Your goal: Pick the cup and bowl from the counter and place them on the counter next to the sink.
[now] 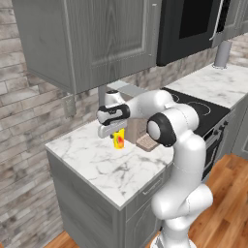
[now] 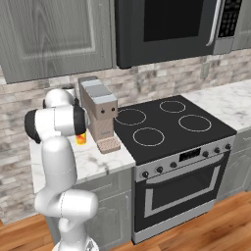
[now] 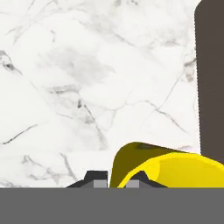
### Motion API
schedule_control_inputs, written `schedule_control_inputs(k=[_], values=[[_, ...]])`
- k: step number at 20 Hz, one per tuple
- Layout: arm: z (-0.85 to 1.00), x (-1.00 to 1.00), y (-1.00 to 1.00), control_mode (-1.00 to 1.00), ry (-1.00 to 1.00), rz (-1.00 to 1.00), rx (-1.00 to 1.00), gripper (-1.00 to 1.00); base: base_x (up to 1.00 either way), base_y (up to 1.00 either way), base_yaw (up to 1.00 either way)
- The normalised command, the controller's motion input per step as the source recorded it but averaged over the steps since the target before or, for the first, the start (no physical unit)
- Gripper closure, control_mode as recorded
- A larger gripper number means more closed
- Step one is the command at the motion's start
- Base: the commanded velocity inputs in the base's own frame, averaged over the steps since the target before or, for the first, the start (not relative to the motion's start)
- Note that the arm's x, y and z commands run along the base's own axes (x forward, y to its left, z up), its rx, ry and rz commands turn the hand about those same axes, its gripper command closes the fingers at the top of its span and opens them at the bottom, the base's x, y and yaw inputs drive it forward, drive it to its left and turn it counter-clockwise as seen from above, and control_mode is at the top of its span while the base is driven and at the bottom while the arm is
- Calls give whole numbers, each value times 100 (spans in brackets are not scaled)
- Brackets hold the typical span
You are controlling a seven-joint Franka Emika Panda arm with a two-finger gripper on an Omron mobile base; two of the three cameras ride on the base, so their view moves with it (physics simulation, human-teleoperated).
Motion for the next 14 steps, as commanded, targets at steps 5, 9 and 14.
schedule_control_inputs(k=[5,9,14], values=[[0,-37,-4,-100,-7,0,0,100,0,0,0],[0,-49,-19,-100,-9,-2,0,100,0,0,0],[0,-39,-45,-100,-3,-3,0,100,0,0,0]])
